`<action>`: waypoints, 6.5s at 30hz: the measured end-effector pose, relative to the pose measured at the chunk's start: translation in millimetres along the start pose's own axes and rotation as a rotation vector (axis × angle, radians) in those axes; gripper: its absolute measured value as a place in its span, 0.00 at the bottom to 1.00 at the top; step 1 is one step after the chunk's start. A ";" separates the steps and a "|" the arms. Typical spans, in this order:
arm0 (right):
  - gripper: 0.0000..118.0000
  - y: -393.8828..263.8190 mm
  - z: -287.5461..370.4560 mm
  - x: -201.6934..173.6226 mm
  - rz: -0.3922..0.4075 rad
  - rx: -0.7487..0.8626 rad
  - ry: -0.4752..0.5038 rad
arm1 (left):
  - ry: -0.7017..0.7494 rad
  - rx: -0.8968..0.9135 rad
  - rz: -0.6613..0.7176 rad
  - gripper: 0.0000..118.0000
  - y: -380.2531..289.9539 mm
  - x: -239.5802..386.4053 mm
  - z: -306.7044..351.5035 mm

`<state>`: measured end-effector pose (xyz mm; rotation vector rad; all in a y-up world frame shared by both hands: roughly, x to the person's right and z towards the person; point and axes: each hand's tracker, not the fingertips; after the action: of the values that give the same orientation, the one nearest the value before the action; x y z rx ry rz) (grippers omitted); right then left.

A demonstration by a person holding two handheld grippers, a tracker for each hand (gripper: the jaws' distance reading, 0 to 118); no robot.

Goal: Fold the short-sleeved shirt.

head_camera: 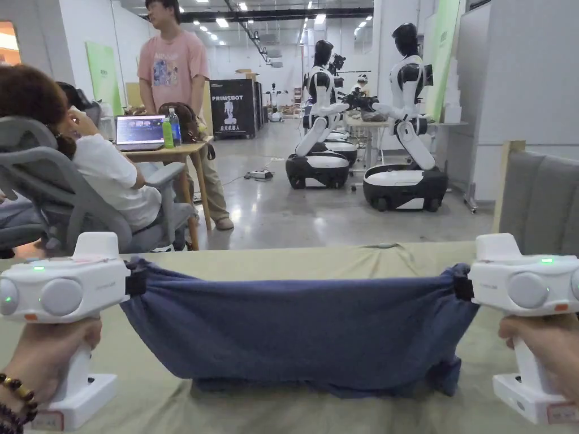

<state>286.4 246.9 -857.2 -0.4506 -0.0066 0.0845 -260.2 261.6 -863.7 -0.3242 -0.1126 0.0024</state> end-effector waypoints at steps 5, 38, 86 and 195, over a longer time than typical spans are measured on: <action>0.08 -97.9 45.9 -5.4 0.091 -0.185 0.063 | 0.016 -0.182 -0.048 0.00 -101.9 9.2 80.7; 0.00 -162.0 107.0 -16.9 0.006 -0.062 0.025 | 0.074 -0.249 -0.008 0.00 -175.2 35.7 142.5; 0.93 -54.3 -193.2 -80.0 0.221 -0.445 0.128 | 0.039 -0.363 -0.024 0.03 -180.4 39.1 41.0; 1.00 -245.2 163.7 22.4 -0.002 -0.347 0.049 | -0.077 -0.382 -0.007 0.97 -238.3 37.6 162.8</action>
<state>324.3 100.0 -603.3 -0.7993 0.0271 0.0704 -244.6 88.2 -630.5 -0.7059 -0.1907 -0.0135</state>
